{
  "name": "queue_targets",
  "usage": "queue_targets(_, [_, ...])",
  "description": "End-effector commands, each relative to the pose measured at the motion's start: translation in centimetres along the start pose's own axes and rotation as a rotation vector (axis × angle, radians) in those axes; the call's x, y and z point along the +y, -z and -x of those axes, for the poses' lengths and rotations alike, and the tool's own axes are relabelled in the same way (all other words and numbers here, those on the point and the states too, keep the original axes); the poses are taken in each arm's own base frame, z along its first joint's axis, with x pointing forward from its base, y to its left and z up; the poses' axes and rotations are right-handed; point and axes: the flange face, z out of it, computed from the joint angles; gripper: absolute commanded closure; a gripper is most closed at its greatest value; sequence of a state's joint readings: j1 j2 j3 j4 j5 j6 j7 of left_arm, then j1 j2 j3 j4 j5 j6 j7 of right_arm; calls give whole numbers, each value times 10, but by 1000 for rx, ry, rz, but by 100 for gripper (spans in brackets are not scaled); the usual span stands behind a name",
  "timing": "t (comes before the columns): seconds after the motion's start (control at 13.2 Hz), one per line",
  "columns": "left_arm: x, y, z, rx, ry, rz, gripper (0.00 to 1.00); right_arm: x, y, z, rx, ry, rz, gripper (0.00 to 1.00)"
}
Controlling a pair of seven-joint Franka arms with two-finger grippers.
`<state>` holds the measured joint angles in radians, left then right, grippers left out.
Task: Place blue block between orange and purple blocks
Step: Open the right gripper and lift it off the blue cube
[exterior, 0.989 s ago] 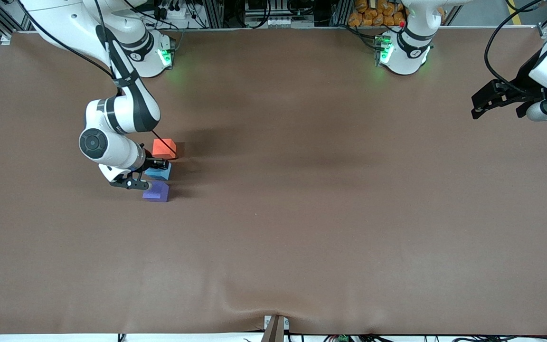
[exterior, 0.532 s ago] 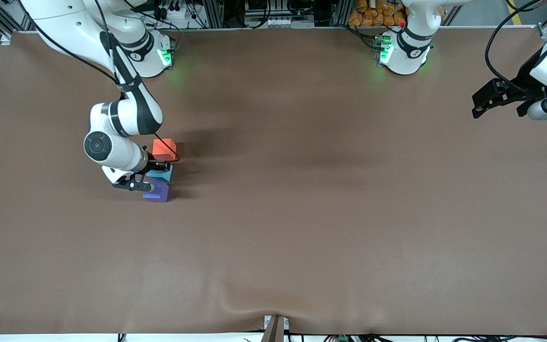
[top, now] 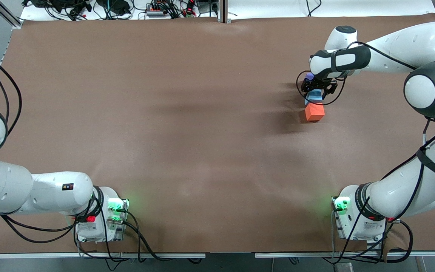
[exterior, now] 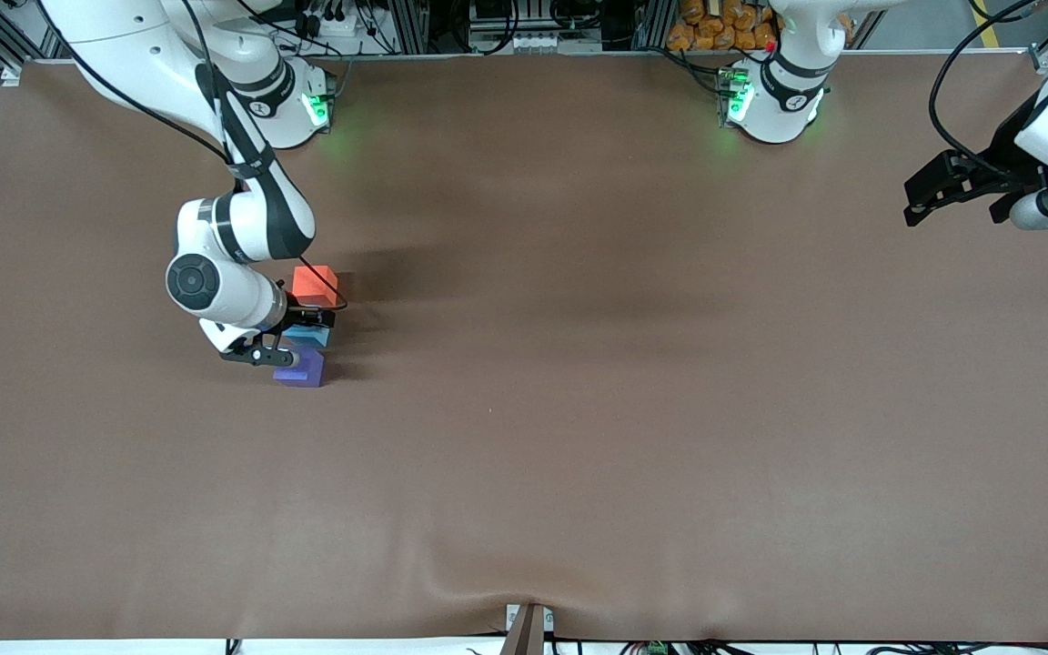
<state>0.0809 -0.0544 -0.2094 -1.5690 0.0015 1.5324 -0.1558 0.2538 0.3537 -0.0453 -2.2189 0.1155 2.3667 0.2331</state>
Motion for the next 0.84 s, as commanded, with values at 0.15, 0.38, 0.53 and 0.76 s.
queue_targets(0.15, [-1,4,4,-1,-20,-2,0,-14,62,-11,-49,9,-1,0])
queue_targets(0.38, [-8,8,4,6,-7,-1,0,-26,140,-31,-68,22,-11,0])
queue_targets(0.53, [-10,6,4,3,-15,-1,0,-28,194,-41,-50,26,-23,0])
queue_targets(0.76, [-6,7,4,4,-23,-3,0,-13,278,-55,39,26,-56,0])
